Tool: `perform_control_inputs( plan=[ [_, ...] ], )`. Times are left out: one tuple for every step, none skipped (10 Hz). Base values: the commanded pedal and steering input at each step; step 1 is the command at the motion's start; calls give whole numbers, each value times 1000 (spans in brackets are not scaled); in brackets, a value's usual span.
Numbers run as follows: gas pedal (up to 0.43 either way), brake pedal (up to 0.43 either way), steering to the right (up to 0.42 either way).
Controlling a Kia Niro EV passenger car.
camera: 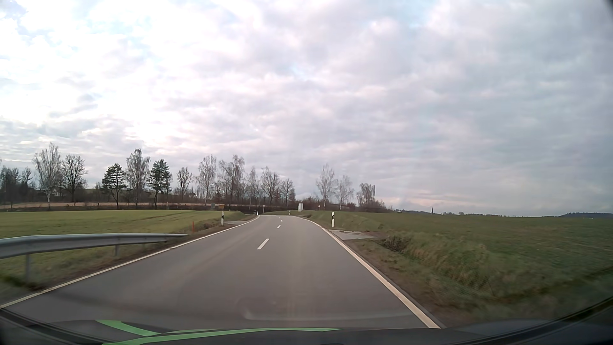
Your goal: Follow the waypoints while adhering to traffic rules and regulations
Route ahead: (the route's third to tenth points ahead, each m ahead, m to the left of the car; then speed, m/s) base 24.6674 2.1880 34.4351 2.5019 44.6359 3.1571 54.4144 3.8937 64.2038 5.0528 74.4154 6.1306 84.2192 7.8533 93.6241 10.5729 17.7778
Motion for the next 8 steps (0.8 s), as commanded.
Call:
perform_control_inputs(
  plan=[
    [0, 91, -4],
    [0, 85, -4],
    [0, 91, -4],
    [0, 91, -5],
    [0, 91, -5],
    [0, 91, -5],
    [0, 91, -5],
    [0, 91, -5]
  ],
)
